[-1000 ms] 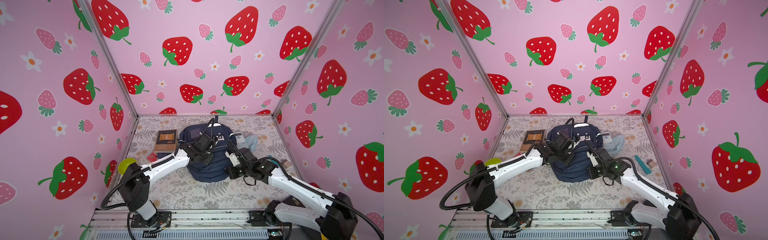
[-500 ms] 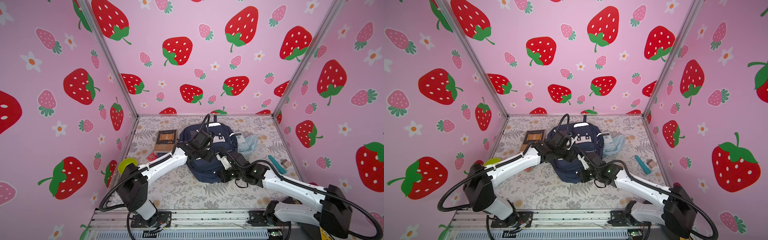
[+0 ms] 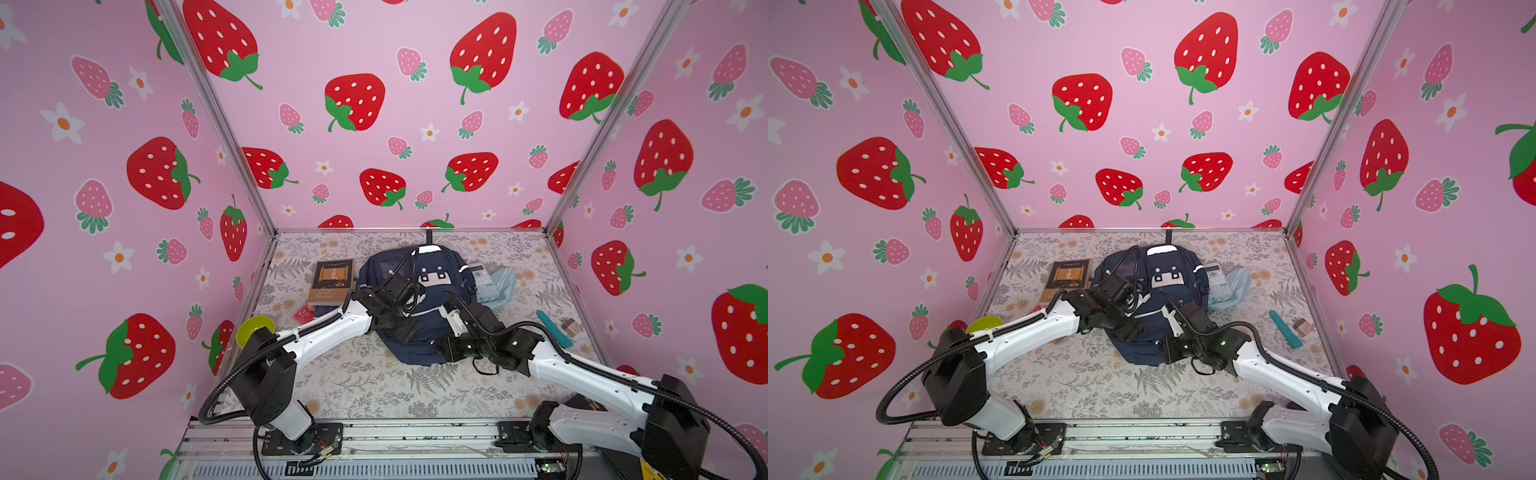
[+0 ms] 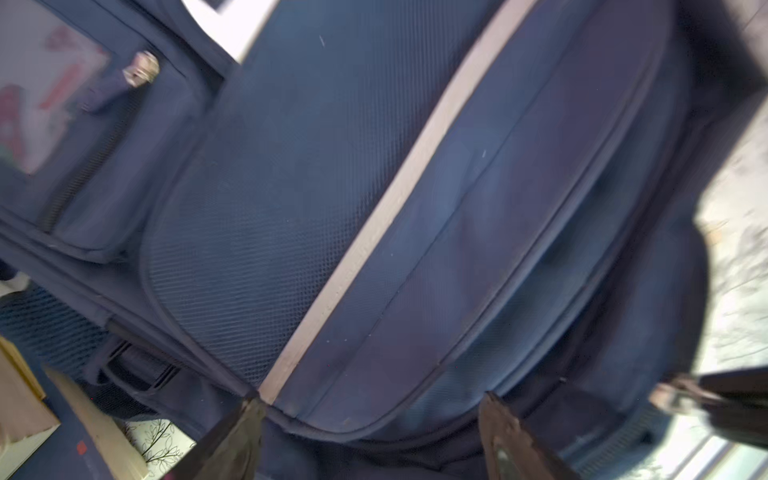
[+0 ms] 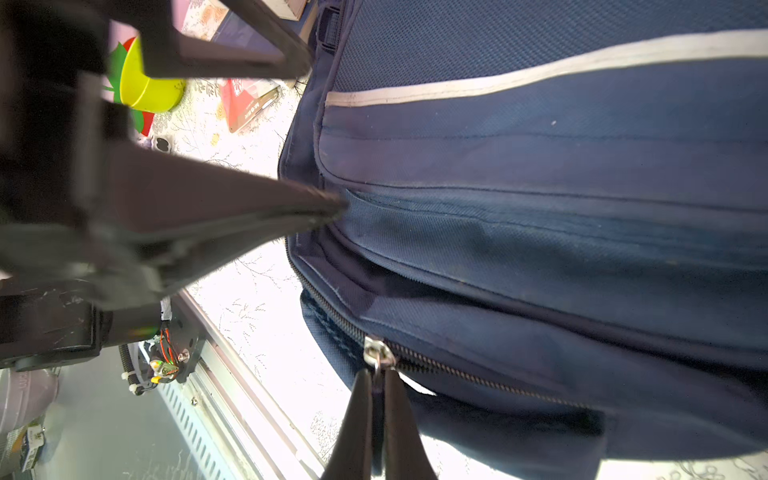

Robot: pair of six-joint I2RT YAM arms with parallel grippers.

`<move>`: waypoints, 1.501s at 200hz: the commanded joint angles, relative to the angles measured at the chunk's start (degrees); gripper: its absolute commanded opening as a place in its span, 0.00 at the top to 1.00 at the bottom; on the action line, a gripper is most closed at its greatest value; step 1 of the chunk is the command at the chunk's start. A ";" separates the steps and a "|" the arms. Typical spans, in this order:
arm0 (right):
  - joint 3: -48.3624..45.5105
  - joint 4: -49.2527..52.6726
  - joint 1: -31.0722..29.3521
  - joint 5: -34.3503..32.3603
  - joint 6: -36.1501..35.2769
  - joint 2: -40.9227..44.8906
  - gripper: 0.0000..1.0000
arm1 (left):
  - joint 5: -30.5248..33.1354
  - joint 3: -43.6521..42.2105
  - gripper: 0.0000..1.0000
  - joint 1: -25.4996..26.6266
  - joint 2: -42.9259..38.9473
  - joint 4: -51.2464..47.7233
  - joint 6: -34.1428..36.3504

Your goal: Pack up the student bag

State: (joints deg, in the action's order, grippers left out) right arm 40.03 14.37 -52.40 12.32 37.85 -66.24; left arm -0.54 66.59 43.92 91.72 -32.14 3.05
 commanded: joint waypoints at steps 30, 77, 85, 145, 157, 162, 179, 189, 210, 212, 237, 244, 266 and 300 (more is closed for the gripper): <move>-2.13 -3.59 0.32 0.36 1.96 2.17 1.00 | 4.58 1.50 0.28 0.75 4.98 1.35 2.92; -2.18 -3.47 0.31 -0.08 1.41 2.52 1.00 | 6.42 3.34 0.90 -0.02 3.82 4.28 0.77; -1.97 -3.28 0.29 0.19 0.97 2.30 1.00 | 5.07 4.01 1.00 -0.18 2.72 4.67 0.20; 2.47 -5.50 -6.37 -1.97 -0.77 1.00 1.00 | -10.01 13.47 1.00 -1.29 -0.93 5.51 -9.57; 3.53 -6.93 -8.42 -3.34 -0.80 0.12 1.00 | -13.39 15.04 1.00 -1.42 -0.85 6.40 -12.04; 3.84 -7.61 -9.30 -4.13 -0.80 -0.28 1.00 | -15.13 15.51 1.00 -1.63 -0.84 6.91 -13.25; 4.22 -11.18 -11.53 -7.17 -0.27 -1.47 1.00 | -21.62 15.79 1.00 -2.30 -1.07 10.36 -17.24; 3.82 -14.32 -11.84 -8.27 0.39 -2.22 1.00 | -24.04 15.61 1.00 -2.47 -1.26 12.32 -19.25; 3.04 -20.78 -12.10 -10.20 1.50 -5.31 1.00 | -27.99 14.75 1.00 -3.02 -1.31 15.77 -22.32; 3.08 -21.31 -12.11 -10.45 1.59 -5.77 1.00 | -28.35 14.52 1.00 -3.02 -1.29 16.09 -22.59; 3.76 -27.98 -12.89 -12.56 2.37 -11.20 1.00 | -32.06 11.67 1.00 -3.83 -1.77 20.88 -25.80; 4.01 -29.29 -12.99 -13.02 2.72 -12.36 1.00 | -32.74 10.78 1.00 -3.93 -1.93 22.13 -26.61; 4.80 -29.38 -13.08 -14.12 4.13 -13.92 1.00 | -31.54 8.75 1.00 -4.18 -2.62 22.36 -26.49; 4.23 -22.17 -13.15 -13.37 5.88 -9.76 1.00 | -28.45 5.10 1.00 -4.37 -3.22 22.34 -25.37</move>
State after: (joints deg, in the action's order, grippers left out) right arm 42.81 -11.14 -64.12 -4.32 42.48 -77.76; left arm -20.29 71.99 35.90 92.71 -18.94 -19.99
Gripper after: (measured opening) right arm 0.072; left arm 0.075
